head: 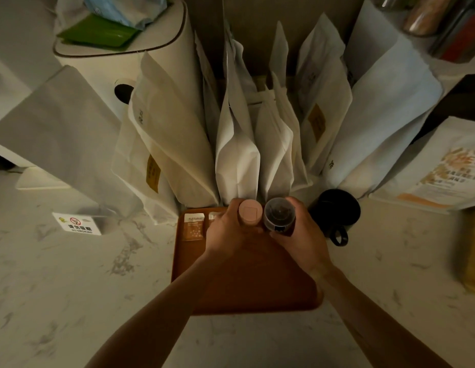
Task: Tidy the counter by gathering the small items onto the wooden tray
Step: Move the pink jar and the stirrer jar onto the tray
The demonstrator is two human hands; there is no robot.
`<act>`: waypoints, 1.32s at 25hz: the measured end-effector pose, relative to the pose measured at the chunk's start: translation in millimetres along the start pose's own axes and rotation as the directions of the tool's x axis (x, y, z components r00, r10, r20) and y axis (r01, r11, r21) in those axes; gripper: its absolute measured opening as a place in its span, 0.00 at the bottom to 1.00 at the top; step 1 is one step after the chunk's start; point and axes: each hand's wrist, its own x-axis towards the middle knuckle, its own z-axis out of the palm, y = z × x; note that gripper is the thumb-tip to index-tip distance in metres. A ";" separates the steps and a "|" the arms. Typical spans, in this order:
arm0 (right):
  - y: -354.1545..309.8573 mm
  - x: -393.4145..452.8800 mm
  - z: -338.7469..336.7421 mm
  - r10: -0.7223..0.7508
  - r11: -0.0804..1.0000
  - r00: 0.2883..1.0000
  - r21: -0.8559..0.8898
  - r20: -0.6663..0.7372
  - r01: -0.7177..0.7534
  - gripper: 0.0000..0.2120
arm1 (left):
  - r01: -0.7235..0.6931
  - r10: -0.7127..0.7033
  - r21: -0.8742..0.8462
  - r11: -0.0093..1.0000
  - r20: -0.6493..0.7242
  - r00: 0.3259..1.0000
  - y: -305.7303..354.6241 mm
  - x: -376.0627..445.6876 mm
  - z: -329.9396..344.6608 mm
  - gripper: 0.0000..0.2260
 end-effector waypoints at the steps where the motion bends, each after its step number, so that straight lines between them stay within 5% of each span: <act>1: 0.6 0.2 0.0 0.002 1.000 1.000 0.002 0.003 -0.002 0.39 | -0.007 0.007 -0.008 1.000 -0.008 1.000 -0.8 -0.6 -0.2 0.29; 6: -3.5 -9.1 -1.4 0.005 1.000 1.000 -0.016 0.007 -0.005 0.46 | -0.037 0.037 -0.011 0.999 0.007 0.999 3.3 -8.0 -2.8 0.36; 9: -7.3 -28.5 -1.6 -0.123 0.974 0.988 -0.203 -0.092 0.102 0.45 | -0.010 0.017 0.067 0.998 -0.105 0.994 1.9 -28.3 -8.6 0.35; 12: -4.7 -40.5 -6.2 -0.314 0.861 0.947 -0.440 -0.068 0.254 0.39 | -0.202 0.247 0.279 0.939 -0.135 0.960 -7.2 -42.7 -15.3 0.33; 15: -0.4 -41.4 -9.8 -0.358 0.764 0.932 -0.559 0.046 0.321 0.36 | -0.385 0.402 0.402 0.831 0.043 0.914 -12.1 -42.5 -21.8 0.32; 33: -0.9 -41.1 -26.2 -0.258 0.704 0.965 -0.674 0.054 0.226 0.33 | -0.354 0.334 0.452 0.819 0.128 0.934 -9.3 -44.8 -12.1 0.41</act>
